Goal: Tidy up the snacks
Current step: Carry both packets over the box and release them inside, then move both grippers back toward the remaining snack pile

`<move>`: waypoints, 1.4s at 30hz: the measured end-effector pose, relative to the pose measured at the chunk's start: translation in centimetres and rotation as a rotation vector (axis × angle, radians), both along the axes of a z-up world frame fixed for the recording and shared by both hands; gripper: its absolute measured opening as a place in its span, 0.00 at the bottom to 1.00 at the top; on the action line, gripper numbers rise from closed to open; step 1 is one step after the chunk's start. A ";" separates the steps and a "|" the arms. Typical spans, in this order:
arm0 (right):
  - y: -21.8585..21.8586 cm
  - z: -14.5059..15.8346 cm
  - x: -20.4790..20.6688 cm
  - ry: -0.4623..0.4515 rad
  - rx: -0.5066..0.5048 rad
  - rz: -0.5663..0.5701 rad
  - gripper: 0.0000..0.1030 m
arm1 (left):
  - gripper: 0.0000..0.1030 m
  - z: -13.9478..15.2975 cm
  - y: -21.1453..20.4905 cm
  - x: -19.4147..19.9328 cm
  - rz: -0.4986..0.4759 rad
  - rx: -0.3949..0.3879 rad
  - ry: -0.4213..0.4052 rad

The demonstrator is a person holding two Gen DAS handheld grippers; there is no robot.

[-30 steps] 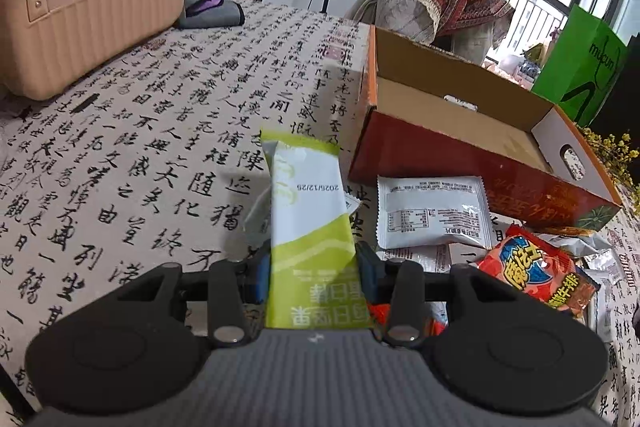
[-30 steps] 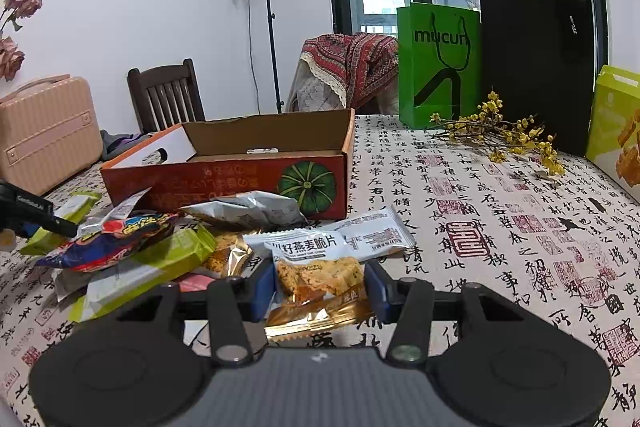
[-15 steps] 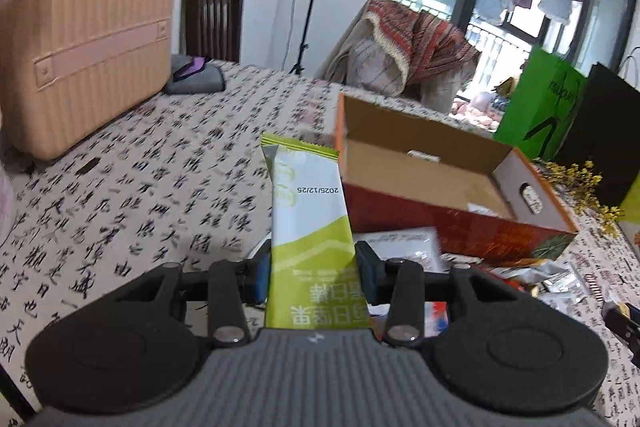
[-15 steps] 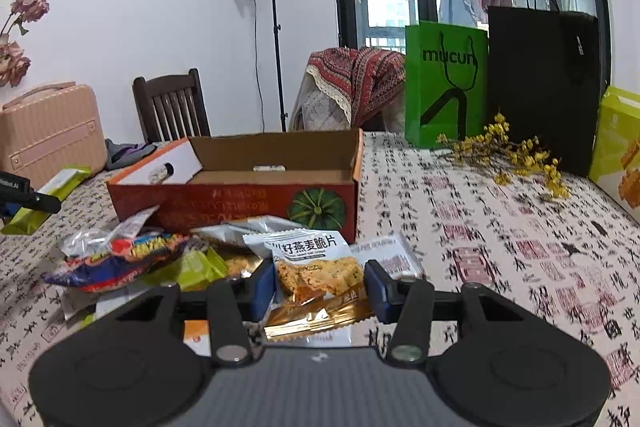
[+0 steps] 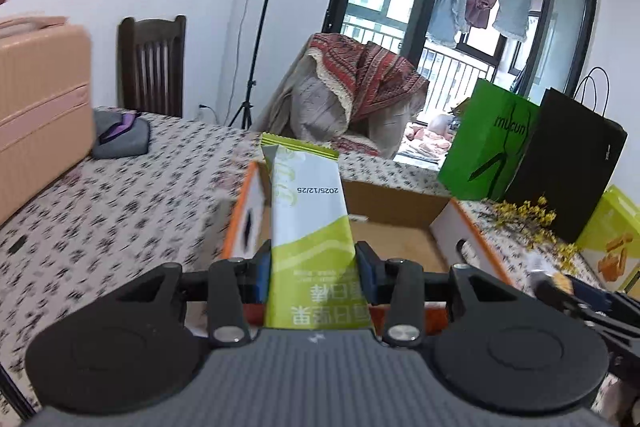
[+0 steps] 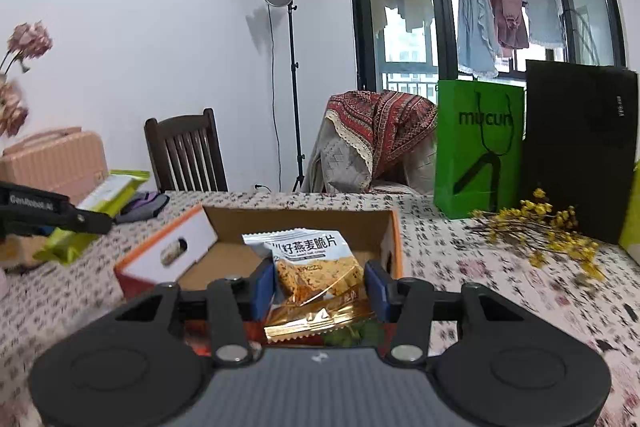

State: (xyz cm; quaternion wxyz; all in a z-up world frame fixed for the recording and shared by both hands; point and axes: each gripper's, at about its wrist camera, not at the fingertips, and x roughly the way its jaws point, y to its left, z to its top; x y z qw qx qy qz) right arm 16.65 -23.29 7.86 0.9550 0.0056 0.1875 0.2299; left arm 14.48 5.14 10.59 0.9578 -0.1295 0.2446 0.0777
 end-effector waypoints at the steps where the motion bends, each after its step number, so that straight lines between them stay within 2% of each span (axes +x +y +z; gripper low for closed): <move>1: 0.5 0.3 0.7 0.001 0.002 0.000 0.46 | 0.41 0.2 -0.3 0.9 -0.001 0.007 0.004; 8: 4.1 0.7 5.9 0.029 -0.017 -0.007 0.46 | 0.41 -0.6 -1.6 6.4 0.006 0.029 0.044; 13: 6.2 -1.0 9.4 0.082 -0.028 -0.026 0.46 | 0.41 -2.3 -1.4 8.9 0.028 0.032 0.078; 19: 7.5 -3.0 11.5 0.132 -0.054 -0.063 0.47 | 0.43 -4.1 -1.0 10.4 0.030 0.043 0.116; 20: 7.4 -3.4 11.6 0.140 -0.056 -0.067 0.47 | 0.45 -4.2 -0.9 10.4 0.027 0.039 0.111; 22: 7.4 -3.9 11.8 0.149 -0.063 -0.073 0.49 | 0.70 -4.3 -0.6 10.0 0.020 0.034 0.094; 23: 7.3 -4.1 11.8 0.156 -0.065 -0.073 0.52 | 0.78 -4.2 -0.5 9.7 0.025 0.038 0.081; 24: 7.0 -4.2 11.6 0.163 -0.058 -0.071 0.58 | 0.91 -4.1 -0.4 9.4 0.039 0.047 0.068; 25: 6.8 -4.4 11.7 0.170 -0.047 -0.070 0.65 | 0.99 -3.9 -0.3 9.1 0.052 0.050 0.052; 27: 6.4 -4.5 11.5 0.183 -0.036 -0.066 0.94 | 1.00 -3.7 0.0 8.5 0.057 0.040 0.030; 28: 6.3 -4.5 11.2 0.182 -0.034 -0.061 0.98 | 1.00 -3.5 0.1 8.5 0.054 0.028 0.034; 31: 6.1 -4.3 10.5 0.168 -0.050 -0.055 1.00 | 1.00 -3.7 0.7 8.1 0.046 -0.011 0.053; 34: 5.9 -4.0 9.7 0.167 -0.063 -0.049 1.00 | 1.00 -3.9 1.1 7.4 0.059 -0.009 0.064; 42: 4.2 -3.6 6.6 0.167 -0.045 -0.019 1.00 | 1.00 -4.4 1.7 3.5 0.020 -0.001 0.061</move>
